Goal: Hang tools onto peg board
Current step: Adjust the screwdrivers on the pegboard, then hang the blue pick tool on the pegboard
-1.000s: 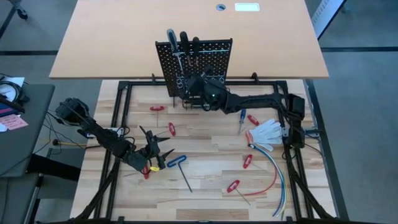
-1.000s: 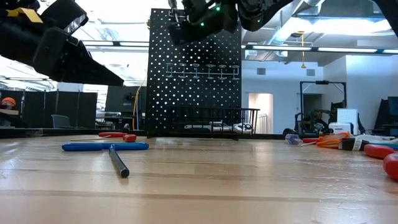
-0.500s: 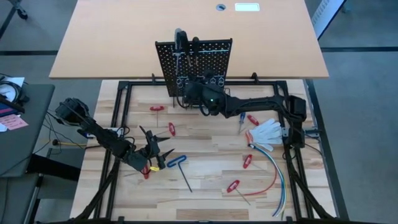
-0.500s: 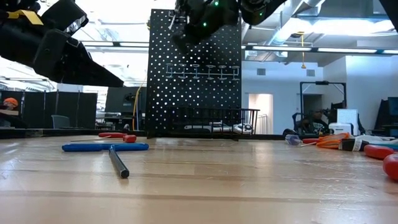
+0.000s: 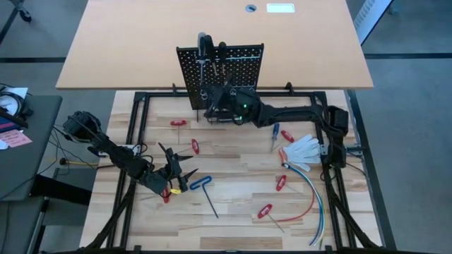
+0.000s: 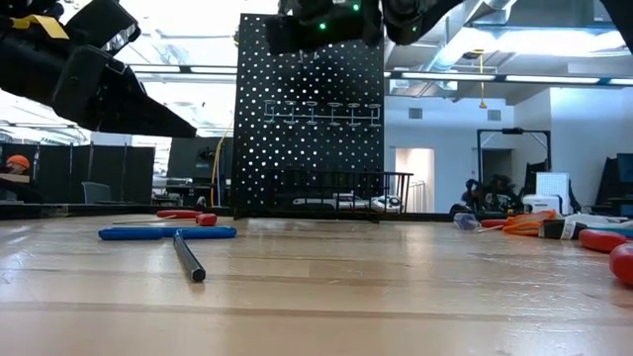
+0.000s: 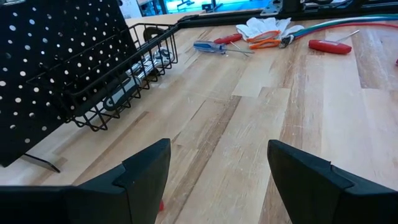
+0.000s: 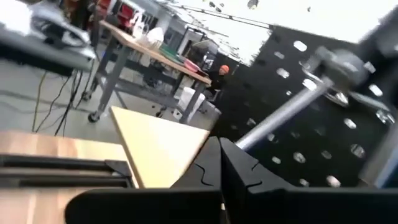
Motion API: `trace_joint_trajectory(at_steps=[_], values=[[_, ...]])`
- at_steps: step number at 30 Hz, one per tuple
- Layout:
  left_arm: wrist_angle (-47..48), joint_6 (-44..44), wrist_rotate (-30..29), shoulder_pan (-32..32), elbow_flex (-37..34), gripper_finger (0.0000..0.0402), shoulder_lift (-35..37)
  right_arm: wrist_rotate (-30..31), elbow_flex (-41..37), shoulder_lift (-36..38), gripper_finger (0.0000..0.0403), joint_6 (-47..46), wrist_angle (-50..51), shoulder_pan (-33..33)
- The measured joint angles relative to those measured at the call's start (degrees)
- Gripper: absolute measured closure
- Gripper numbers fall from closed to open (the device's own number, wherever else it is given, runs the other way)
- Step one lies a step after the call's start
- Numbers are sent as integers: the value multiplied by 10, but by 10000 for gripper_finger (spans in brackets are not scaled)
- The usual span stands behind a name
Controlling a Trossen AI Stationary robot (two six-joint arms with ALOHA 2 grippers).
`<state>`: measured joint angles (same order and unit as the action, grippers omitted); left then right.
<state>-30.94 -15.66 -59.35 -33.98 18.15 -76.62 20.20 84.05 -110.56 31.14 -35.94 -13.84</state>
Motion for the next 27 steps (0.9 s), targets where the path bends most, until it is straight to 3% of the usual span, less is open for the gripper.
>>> trace_joint_trajectory(at_steps=[7,13,22,27], values=[[0,0,0,0,0,139,0,-6,0,-3,403,-84,18,-56],[0,1,0,0,0,139,0,-8,0,-3,403,-91,52,-60],[2,0,0,-1,0,139,0,-6,0,14,403,0,137,0],[3,-10,0,-8,0,139,0,54,0,63,403,87,252,41]])
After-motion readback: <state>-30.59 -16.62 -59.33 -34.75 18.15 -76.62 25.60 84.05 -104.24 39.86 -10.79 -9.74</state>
